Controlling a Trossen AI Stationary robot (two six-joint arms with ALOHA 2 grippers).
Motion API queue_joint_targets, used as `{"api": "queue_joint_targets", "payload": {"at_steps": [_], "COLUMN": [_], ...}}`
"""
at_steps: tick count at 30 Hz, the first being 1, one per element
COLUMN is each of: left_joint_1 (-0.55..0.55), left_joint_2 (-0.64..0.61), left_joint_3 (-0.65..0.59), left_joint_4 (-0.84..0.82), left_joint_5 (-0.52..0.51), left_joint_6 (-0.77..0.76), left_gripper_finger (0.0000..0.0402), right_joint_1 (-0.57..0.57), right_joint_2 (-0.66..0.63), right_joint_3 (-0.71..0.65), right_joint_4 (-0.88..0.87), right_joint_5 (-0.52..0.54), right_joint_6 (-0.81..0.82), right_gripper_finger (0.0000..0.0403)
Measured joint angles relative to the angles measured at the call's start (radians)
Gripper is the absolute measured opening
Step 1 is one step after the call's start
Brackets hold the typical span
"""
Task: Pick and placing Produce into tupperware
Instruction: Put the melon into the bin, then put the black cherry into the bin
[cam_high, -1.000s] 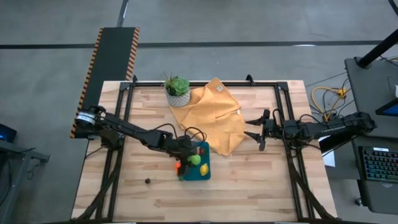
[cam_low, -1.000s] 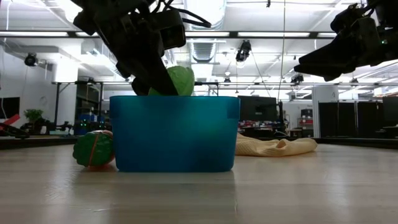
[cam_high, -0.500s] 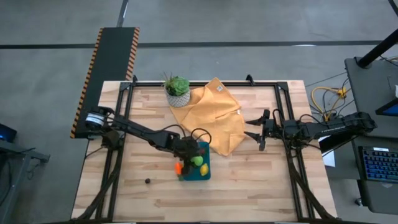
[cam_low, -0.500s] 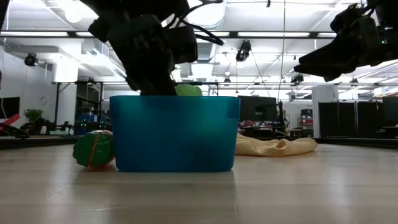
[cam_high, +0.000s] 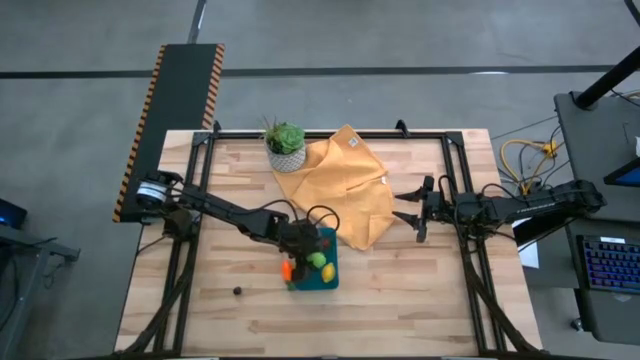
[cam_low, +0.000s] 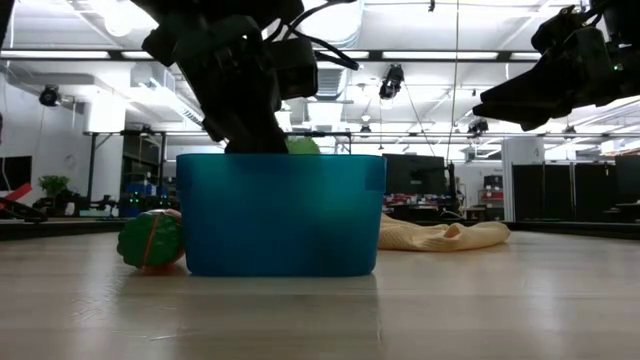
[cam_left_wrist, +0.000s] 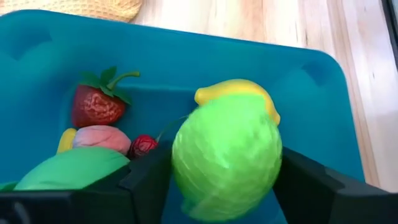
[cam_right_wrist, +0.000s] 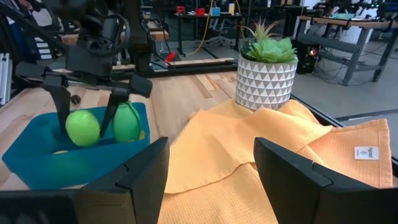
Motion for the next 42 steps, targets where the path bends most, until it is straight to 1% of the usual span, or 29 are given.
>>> {"api": "queue_joint_targets", "payload": {"at_steps": [4,7,13,18,21,25,33,36,40,42], "left_joint_1": [0.000,0.000,-0.001,-0.003,-0.006,-0.006,-0.020,-0.020,-0.019,-0.018], "left_joint_2": [0.000,-0.005,-0.049,-0.112,-0.159,-0.223,-0.345,-0.382,-0.407,-0.415], "left_joint_3": [0.000,0.005,0.027,0.026,0.025,0.023,0.012,0.010,0.009,0.009], "left_joint_4": [-0.001,-0.003,0.003,-0.001,0.000,-0.003,-0.008,0.014,0.043,0.056], "left_joint_5": [0.000,0.002,0.003,0.003,0.003,0.000,-0.006,-0.035,-0.071,-0.082], "left_joint_6": [-0.001,-0.001,0.014,0.020,0.060,0.071,0.256,0.316,0.447,0.489], "left_gripper_finger": [0.0264,0.0276,0.0279,0.0279,0.0279,0.0279,0.0279,0.0279,0.0279,0.0279], "right_joint_1": [0.000,0.000,0.000,0.000,0.000,0.000,0.000,0.000,0.000,0.000], "right_joint_2": [0.000,0.000,0.000,0.000,0.000,0.000,0.000,0.000,0.000,0.000], "right_joint_3": [0.000,0.000,0.000,0.000,0.000,0.000,0.000,0.000,0.000,0.000], "right_joint_4": [0.000,0.000,0.000,0.000,0.000,0.000,0.000,0.000,0.001,0.001], "right_joint_5": [0.000,0.000,0.000,0.000,0.000,0.000,0.000,0.000,0.000,0.000], "right_joint_6": [0.000,0.000,0.000,0.000,0.000,0.000,0.000,0.000,0.000,0.000], "right_gripper_finger": [0.0228,0.0228,0.0228,0.0228,0.0228,0.0228,0.0228,0.0228,0.0228,0.0228]}}
